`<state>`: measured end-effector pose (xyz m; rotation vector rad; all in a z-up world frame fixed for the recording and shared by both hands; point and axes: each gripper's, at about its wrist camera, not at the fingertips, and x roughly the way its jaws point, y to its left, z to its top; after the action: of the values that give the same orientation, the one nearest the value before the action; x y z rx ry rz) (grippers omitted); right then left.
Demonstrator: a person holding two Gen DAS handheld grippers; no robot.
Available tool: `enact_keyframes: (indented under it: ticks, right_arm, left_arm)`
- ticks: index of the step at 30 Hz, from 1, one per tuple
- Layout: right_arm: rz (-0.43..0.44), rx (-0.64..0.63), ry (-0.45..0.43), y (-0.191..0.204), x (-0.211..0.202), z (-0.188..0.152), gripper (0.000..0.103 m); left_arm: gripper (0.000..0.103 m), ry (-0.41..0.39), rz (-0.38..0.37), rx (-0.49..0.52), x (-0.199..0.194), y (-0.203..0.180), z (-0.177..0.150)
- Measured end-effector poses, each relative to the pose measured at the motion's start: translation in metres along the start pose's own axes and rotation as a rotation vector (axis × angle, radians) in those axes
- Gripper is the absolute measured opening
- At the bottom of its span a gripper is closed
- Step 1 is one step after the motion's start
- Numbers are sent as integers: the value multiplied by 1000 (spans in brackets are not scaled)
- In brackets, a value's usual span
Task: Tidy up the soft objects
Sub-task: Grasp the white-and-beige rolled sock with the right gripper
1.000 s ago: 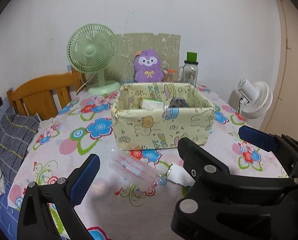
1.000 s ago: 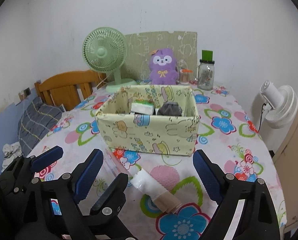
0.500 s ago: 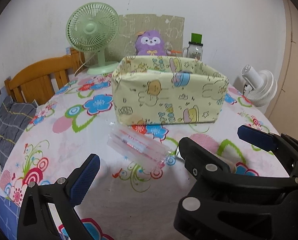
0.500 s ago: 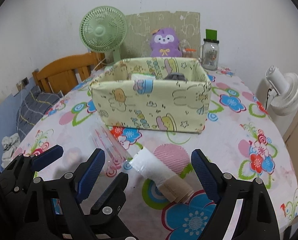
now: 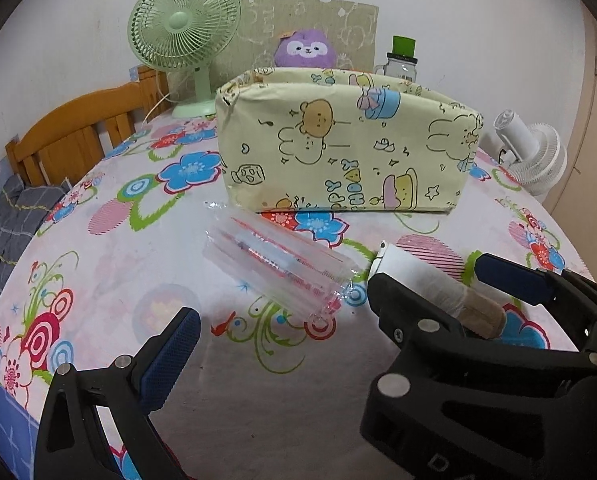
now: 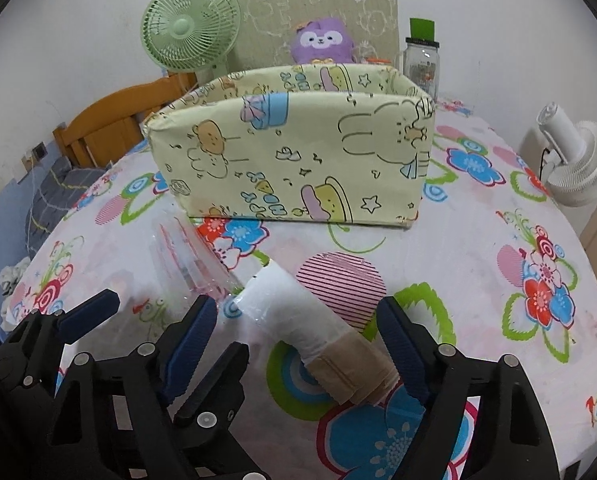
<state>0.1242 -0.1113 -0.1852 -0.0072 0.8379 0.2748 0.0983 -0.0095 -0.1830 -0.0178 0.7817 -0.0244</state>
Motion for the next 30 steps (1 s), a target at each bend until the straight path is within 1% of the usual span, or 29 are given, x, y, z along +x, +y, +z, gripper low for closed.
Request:
enact_keyframes:
  ticks: [6,8,11,12,13,19,27,30]
  right_arm:
    - [-2,-6,31,-1,10,-2,68]
    - [-11,-10,31,-2,10,-2,58]
    - [-13,-14,31,-4,10,-1,47]
    - [-8,-17,30,-5,9,-1,41]
    - [-11,-17,30,-5,9,-1,32]
    - [-3,-9,13,-9,5,4,27]
    - [11,-3,-20,-9,2,22,26]
    - [3,-4,-30,-10,1,29,26]
  left_arm:
    - [102,32,2,3,8,-4,-3]
    - [102,32,5,5,9,-5,-3]
    - [102,37,-5,9,9,-8,-3]
    - [102,40,-4,11,9,-9,-2]
    - [102,41,-4,12,10,-9,-2]
    - [102,29,1,11,8,-12,4]
    - [102,2,22,-9,11,-6,24]
    - [102,-5,18,-20,13,-3,30]
